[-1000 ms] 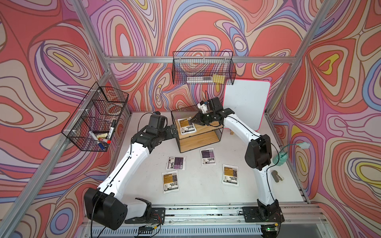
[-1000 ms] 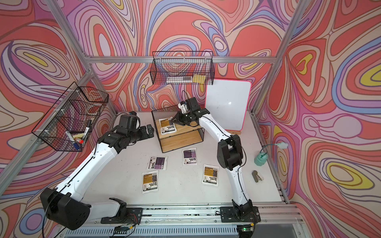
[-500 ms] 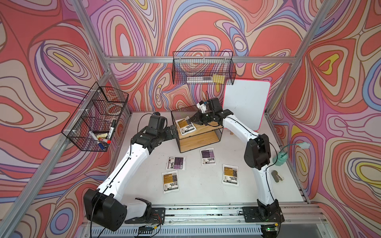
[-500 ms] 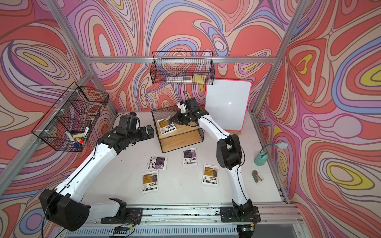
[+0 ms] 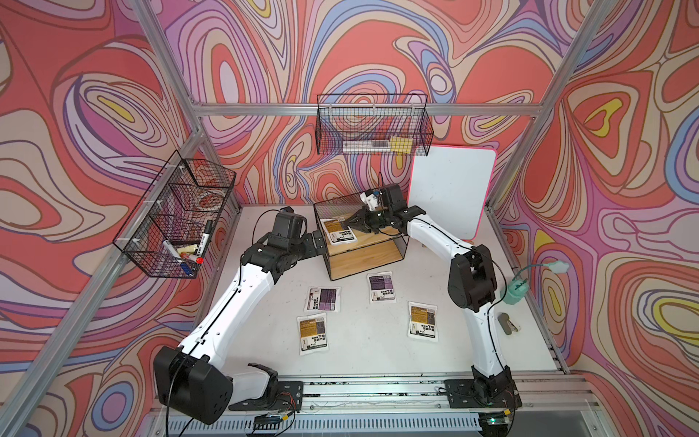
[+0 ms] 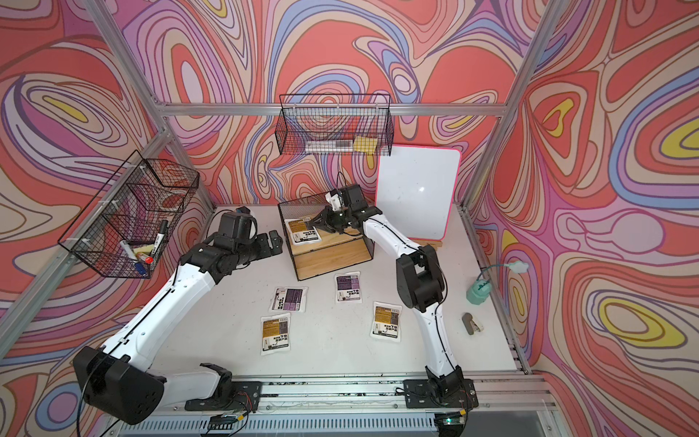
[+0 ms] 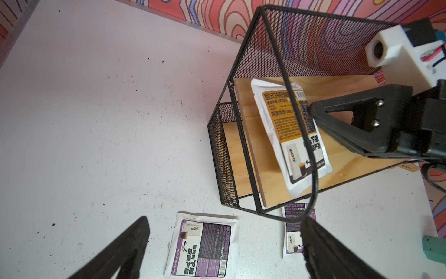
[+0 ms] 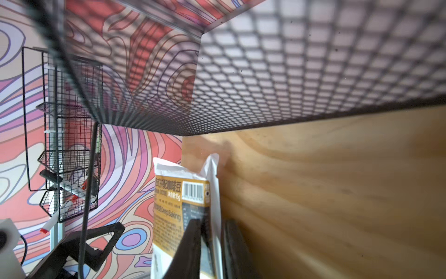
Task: Place the bagged coffee beans on the shelf by color
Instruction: Adjust the bagged coffee beans on the shelf, then move the bagged coffee beans to the center of the board.
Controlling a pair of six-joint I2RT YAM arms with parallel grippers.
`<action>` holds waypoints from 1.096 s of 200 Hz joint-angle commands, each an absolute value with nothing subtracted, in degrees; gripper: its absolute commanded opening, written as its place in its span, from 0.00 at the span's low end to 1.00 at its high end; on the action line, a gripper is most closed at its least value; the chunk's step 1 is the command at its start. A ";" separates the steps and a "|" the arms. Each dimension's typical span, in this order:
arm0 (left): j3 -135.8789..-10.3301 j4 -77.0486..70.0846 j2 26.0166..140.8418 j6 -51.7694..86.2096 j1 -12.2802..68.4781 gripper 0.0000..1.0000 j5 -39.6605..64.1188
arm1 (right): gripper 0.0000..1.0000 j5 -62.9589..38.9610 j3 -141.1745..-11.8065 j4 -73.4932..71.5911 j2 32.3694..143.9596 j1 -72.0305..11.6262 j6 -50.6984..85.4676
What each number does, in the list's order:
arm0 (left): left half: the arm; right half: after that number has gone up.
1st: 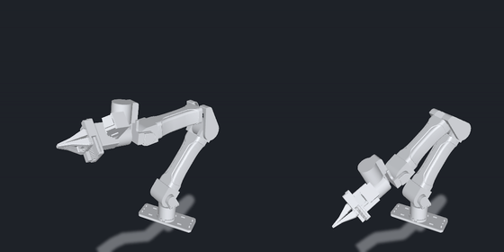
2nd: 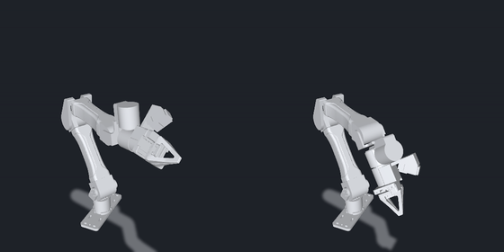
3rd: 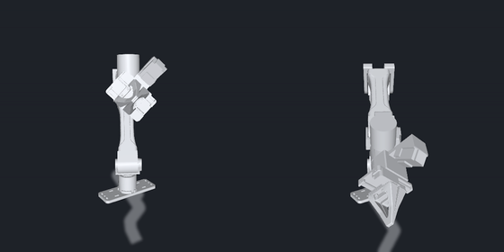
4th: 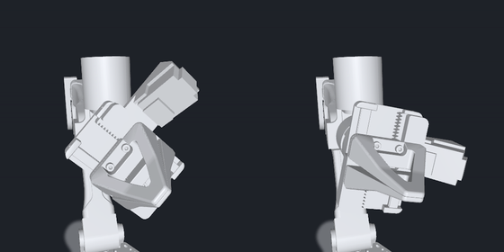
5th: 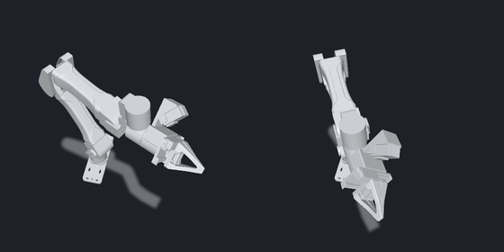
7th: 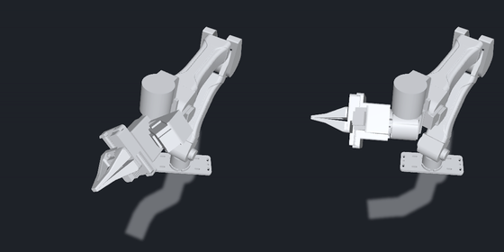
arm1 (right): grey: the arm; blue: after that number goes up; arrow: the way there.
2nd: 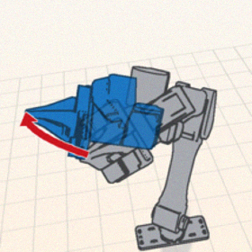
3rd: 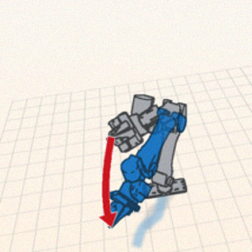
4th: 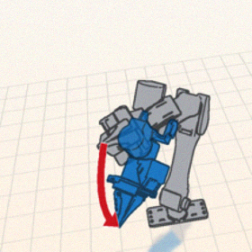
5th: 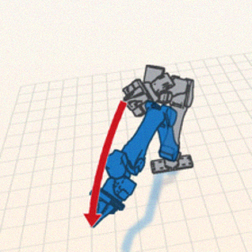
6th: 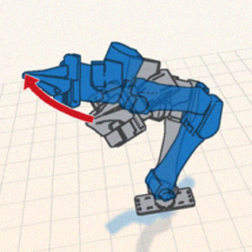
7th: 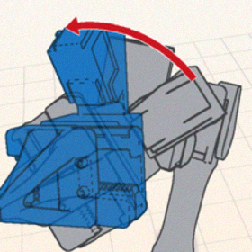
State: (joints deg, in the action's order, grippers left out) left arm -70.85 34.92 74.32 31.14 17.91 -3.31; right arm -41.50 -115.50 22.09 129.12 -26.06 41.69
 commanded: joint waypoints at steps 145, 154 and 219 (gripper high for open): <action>-66.60 37.50 68.69 31.50 17.37 0.99 -3.41 | 0.65 -37.88 -101.51 19.14 111.90 -26.38 41.23; -65.55 37.98 67.99 31.82 17.34 0.99 -3.30 | 0.66 -37.55 -100.07 19.20 110.36 -26.37 40.87; -55.04 42.14 62.28 35.51 17.34 0.99 -1.18 | 0.66 -34.95 -84.83 20.63 97.03 -26.39 38.40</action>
